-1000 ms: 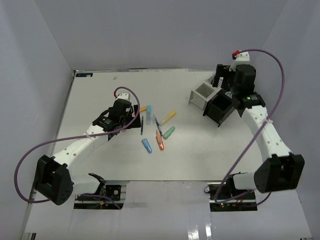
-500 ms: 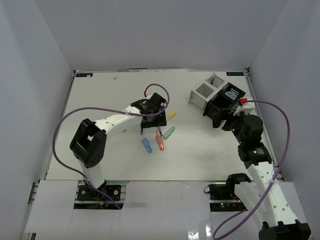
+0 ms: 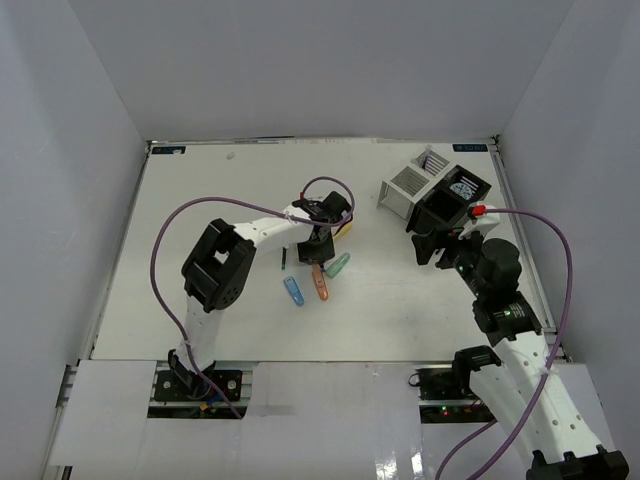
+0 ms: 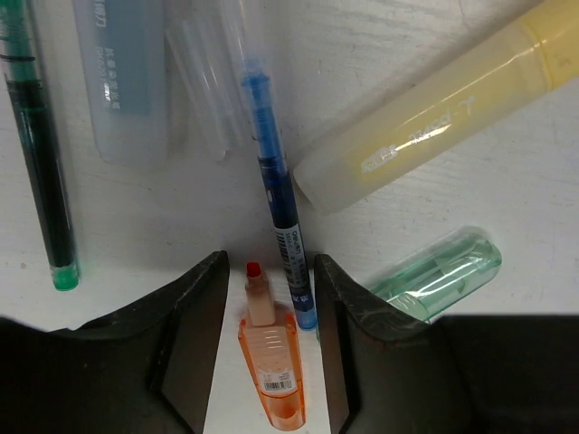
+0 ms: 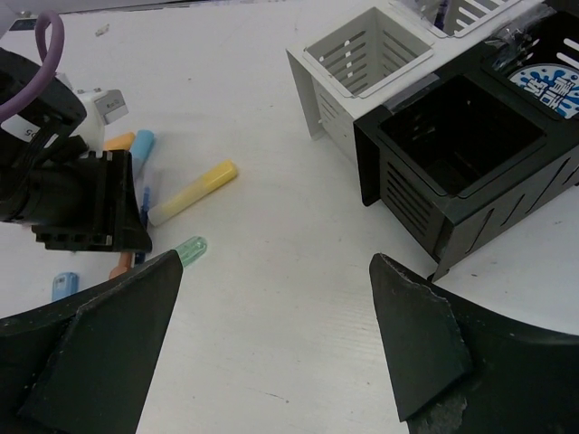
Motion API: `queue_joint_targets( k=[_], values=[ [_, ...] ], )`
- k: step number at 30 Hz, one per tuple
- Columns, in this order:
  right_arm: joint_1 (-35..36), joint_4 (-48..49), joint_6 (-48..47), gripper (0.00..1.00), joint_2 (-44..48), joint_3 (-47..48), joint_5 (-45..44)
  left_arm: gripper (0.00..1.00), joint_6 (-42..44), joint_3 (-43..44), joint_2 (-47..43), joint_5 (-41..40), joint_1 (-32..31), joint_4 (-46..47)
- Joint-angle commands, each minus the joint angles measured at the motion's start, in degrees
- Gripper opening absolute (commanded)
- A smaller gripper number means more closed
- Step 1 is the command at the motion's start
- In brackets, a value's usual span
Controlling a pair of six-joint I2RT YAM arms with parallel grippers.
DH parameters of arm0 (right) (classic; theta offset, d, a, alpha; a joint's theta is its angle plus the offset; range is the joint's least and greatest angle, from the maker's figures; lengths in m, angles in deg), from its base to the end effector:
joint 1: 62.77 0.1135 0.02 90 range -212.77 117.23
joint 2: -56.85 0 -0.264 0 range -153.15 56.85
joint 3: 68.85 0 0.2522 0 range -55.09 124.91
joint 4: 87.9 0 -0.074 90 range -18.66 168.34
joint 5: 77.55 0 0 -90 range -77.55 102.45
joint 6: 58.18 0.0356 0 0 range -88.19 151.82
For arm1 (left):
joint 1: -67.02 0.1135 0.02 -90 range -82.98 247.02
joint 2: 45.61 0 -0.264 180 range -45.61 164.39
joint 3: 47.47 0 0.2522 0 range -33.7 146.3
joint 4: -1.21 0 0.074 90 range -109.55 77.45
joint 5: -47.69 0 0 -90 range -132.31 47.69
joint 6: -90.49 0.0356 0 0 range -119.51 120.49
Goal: Sort the stationery into containers
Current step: Pick up the pen from the center of the board.
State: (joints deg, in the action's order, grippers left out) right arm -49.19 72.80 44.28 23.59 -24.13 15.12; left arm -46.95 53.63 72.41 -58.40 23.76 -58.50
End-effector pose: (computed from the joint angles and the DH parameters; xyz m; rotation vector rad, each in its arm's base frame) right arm 0.1502 0.0380 0.2935 -0.0518 1.7211 0.3772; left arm 0.3056 -0.2740 0.1679 -0.1474 2.7756 0.0443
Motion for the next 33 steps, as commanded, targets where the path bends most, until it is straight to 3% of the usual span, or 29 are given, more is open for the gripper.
queue_joint_targets(
  k=[1,11,26,33],
  values=[
    [1.0,3.2,0.1,0.90,0.8,-0.5,-1.4,0.53,-1.3,3.0,0.3,-3.1,-0.2,-1.9],
    [1.6,3.2,0.0,0.91,1.1,-0.9,-1.9,0.45,-0.4,6.4,4.3,-4.5,-0.2,-2.9],
    [1.6,2.3,-0.4,0.91,0.5,-0.5,-1.7,0.00,3.7,13.1,6.8,-5.9,-0.2,-3.4],
    [1.6,1.3,-1.5,0.90,-0.7,1.3,1.9,0.00,8.6,11.6,-2.9,-5.3,-0.5,0.2]
  ],
)
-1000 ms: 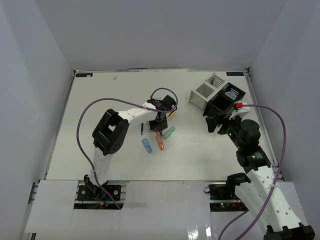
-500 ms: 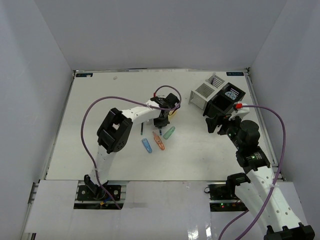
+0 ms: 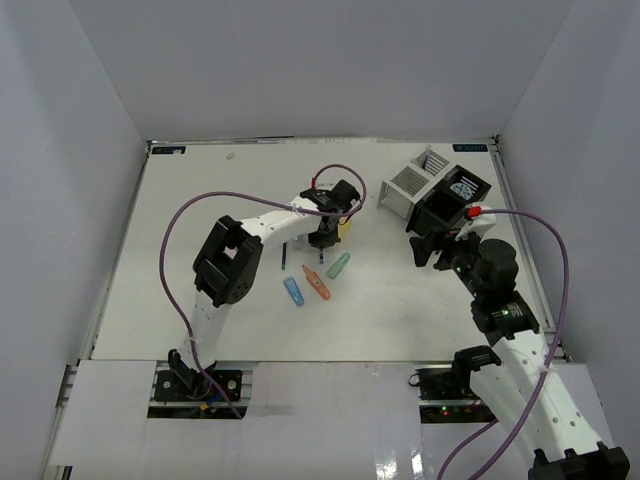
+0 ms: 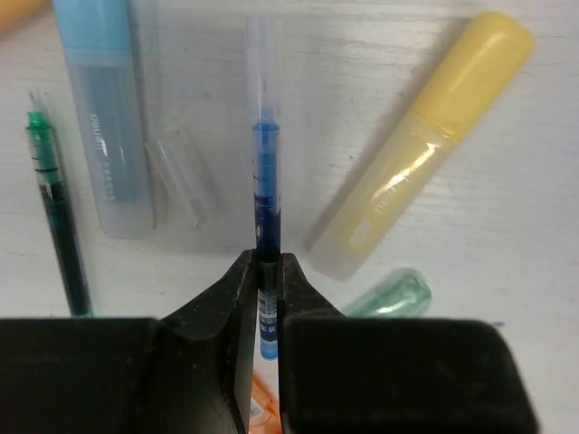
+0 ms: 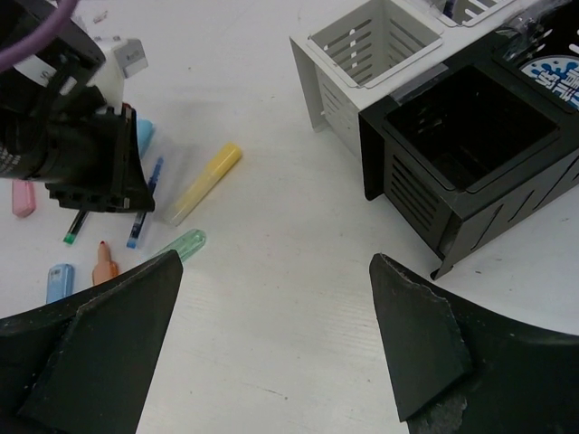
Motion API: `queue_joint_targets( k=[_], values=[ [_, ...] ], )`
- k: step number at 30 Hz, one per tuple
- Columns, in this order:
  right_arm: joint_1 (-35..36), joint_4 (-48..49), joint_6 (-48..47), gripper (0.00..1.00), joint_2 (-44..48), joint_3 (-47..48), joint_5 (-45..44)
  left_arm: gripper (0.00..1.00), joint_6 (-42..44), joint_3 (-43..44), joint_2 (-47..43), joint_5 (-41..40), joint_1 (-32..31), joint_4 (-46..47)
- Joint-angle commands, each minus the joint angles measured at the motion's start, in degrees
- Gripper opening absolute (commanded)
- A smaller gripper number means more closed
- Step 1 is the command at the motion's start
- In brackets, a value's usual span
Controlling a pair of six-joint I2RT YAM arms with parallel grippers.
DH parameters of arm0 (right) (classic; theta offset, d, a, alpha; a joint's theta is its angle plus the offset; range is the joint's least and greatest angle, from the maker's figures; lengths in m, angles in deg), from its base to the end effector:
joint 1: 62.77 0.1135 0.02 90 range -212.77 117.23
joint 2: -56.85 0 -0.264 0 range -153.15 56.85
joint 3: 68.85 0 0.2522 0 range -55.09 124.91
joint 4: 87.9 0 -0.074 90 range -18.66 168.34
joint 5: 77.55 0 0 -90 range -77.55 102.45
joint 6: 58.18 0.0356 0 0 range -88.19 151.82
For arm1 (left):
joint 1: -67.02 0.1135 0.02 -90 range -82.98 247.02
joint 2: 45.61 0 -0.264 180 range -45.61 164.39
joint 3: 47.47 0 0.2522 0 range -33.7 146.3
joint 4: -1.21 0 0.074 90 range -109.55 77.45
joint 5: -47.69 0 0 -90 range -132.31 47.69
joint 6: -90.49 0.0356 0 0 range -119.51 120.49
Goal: Sort the stationery into containers
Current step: Pick up the pen from the center of the board.
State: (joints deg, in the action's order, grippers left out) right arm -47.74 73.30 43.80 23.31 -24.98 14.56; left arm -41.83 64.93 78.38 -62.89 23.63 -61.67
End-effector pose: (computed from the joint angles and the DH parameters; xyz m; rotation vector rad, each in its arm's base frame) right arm 0.1508 0.0418 0.2884 -0.0736 1.7318 0.3800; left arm 0.3308 -0.2955 0.1783 -0.0416 2.6999 0.1089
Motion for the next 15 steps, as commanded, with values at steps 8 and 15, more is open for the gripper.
queue_joint_targets(
  k=[8,15],
  values=[
    [0.2,-0.9,-0.5,0.91,-7.3,8.6,16.0,0.00,26.6,-23.1,-33.6,19.0,-1.3,30.2],
    [0.3,3.4,5.0,0.92,-15.5,17.8,25.7,0.00,41.3,-31.9,-43.6,31.4,-1.3,38.0]
  ],
)
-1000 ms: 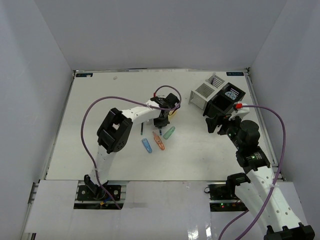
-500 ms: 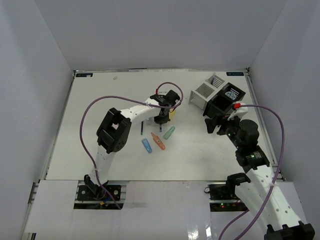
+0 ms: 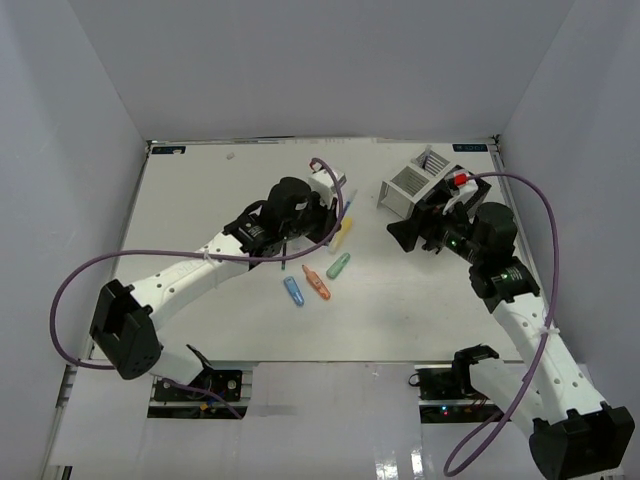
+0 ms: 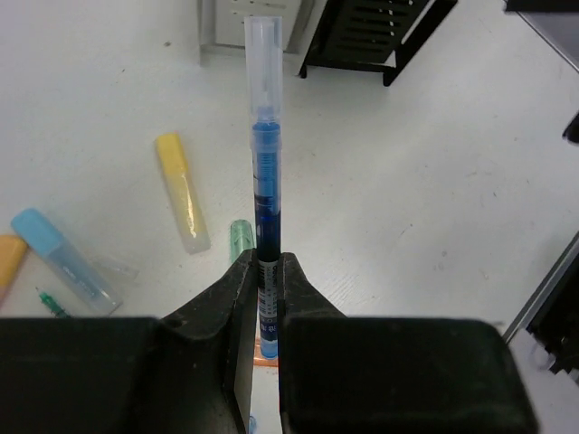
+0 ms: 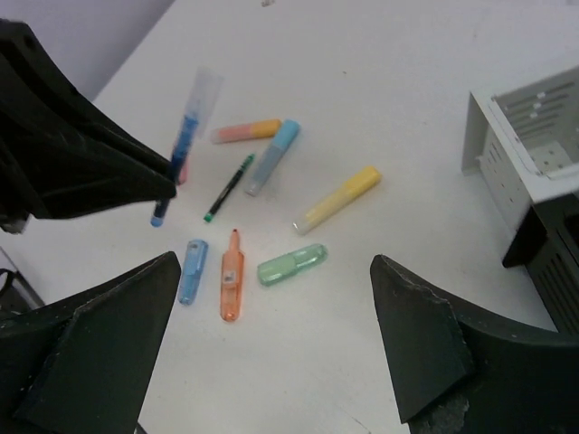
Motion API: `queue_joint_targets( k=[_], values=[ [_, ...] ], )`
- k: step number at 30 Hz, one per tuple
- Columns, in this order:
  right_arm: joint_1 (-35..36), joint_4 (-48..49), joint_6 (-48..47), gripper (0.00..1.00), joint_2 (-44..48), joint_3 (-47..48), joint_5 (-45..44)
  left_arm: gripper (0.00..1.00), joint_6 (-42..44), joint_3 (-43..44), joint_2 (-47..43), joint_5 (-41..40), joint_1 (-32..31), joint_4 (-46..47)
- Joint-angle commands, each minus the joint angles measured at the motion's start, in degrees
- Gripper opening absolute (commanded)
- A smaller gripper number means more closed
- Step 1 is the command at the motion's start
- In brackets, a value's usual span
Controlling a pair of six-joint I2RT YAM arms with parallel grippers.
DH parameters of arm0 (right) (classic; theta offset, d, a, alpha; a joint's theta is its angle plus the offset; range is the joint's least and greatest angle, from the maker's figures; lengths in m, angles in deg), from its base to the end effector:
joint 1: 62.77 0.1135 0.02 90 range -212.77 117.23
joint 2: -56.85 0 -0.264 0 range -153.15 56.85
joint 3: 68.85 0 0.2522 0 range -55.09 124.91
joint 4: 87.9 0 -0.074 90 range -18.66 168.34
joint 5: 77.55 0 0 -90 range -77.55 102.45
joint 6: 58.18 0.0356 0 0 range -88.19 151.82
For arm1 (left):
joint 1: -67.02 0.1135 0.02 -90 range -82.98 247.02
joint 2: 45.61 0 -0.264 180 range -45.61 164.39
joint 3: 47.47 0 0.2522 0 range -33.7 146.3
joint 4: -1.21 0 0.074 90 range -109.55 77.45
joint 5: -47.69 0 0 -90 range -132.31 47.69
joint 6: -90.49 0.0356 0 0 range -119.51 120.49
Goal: Sort the stationery into containers
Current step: Pick up the pen from the center of the board.
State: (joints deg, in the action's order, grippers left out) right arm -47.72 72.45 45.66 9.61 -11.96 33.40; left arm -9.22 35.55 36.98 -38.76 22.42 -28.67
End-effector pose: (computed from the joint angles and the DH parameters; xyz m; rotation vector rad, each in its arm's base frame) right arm 0.1850 0.0629 0.3310 -0.2921 1.7597 0.6846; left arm 0.2359 -0.2358 0.3233 0.6809 2.0373 -0.6314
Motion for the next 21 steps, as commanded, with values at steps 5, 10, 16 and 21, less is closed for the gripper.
queue_joint_targets(
  k=[5,10,16,21],
  values=[
    [0.6,10.5,10.1,0.95,-8.5,9.9,15.5,0.00,13.1,-6.6,-6.5,11.1,-0.1,8.4],
    [3.7,15.4,13.1,0.98,-12.8,11.3,14.5,0.00,14.0,-8.3,-8.8,12.9,-0.1,9.9],
    [8.1,16.0,13.1,0.99,-17.2,13.6,12.4,0.00,14.0,-10.9,-11.0,13.8,-0.1,12.2],
    [10.9,16.3,13.0,1.00,-20.1,14.9,11.6,0.00,14.0,-12.5,-11.8,13.8,-0.1,13.6]
  ],
)
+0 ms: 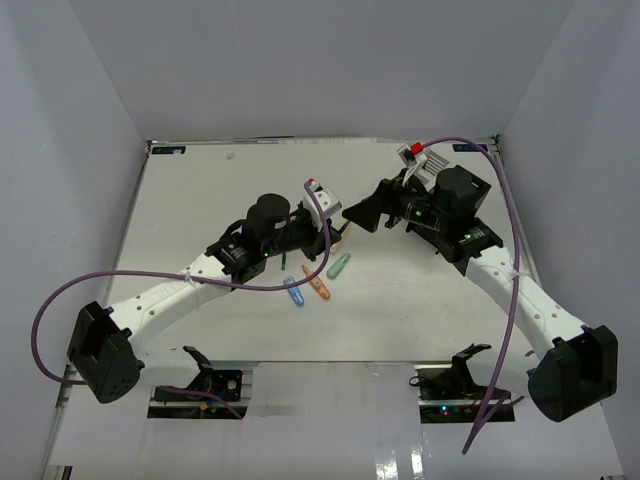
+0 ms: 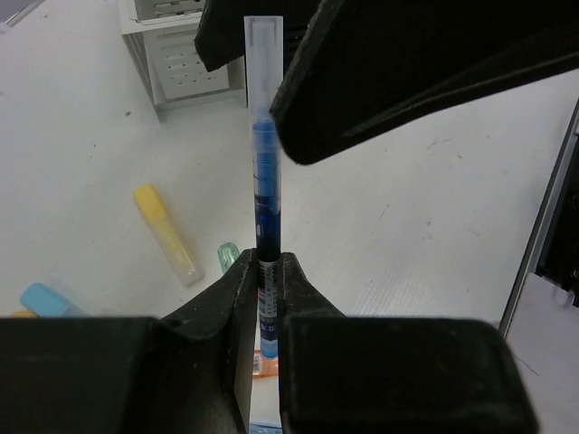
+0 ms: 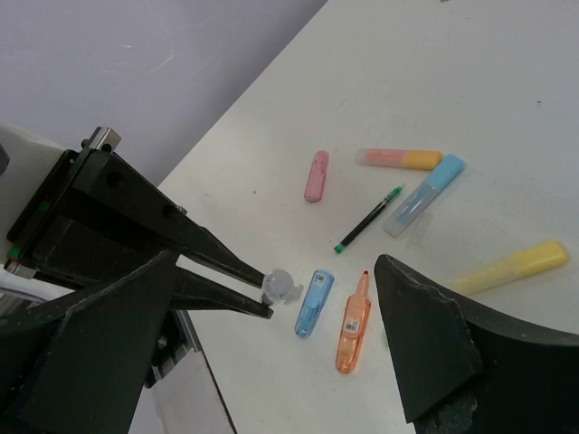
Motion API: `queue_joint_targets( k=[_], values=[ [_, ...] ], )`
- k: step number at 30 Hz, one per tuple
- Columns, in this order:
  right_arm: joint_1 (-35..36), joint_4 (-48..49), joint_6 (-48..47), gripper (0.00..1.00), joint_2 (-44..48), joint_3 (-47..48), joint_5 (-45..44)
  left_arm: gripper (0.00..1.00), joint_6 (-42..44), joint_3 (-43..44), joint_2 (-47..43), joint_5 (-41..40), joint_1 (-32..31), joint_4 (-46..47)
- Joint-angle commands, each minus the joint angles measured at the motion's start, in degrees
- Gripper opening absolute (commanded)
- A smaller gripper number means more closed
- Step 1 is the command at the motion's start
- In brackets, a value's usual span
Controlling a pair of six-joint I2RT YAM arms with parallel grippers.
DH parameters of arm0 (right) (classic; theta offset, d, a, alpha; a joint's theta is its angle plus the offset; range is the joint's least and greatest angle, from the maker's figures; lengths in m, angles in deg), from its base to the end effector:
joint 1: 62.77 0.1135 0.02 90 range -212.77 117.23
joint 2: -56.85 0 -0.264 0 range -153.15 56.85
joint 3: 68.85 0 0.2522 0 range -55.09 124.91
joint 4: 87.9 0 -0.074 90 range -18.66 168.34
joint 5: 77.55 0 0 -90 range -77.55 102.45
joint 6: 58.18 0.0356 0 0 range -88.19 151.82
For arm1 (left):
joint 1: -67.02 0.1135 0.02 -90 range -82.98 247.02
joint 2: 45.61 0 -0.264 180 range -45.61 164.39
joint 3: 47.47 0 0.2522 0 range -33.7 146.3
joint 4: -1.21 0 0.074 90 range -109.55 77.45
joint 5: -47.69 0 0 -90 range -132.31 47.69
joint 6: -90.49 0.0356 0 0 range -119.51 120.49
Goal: Sort the stationery into containers
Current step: Pick up the pen from the center of the board, then place the pen in the storage box.
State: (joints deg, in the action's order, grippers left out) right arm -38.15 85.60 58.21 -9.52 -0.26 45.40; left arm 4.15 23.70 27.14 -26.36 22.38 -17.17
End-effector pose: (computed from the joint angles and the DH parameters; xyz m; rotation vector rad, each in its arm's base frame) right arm 0.2372 0.1300 0.3574 -0.4404 1.7075 1.1334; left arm 0.2034 -0.2146 0.3217 0.9813 1.7165 -0.7409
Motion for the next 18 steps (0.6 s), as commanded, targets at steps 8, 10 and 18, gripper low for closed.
queue_joint_targets(
  k=[8,10,18],
  values=[
    [3.0,3.5,0.0,0.73,-2.1,1.8,-2.3,0.00,-0.3,-0.9,-2.3,-0.1,-0.1,2.3],
    [3.1,3.5,-0.1,0.65,-2.4,1.6,-2.5,0.00,-0.6,-1.0,-2.5,-0.3,-0.1,2.5],
    [3.3,3.3,-0.3,0.21,-3.9,1.2,-2.9,0.00,-0.5,-1.3,-2.6,-1.5,0.0,2.6]
  ],
)
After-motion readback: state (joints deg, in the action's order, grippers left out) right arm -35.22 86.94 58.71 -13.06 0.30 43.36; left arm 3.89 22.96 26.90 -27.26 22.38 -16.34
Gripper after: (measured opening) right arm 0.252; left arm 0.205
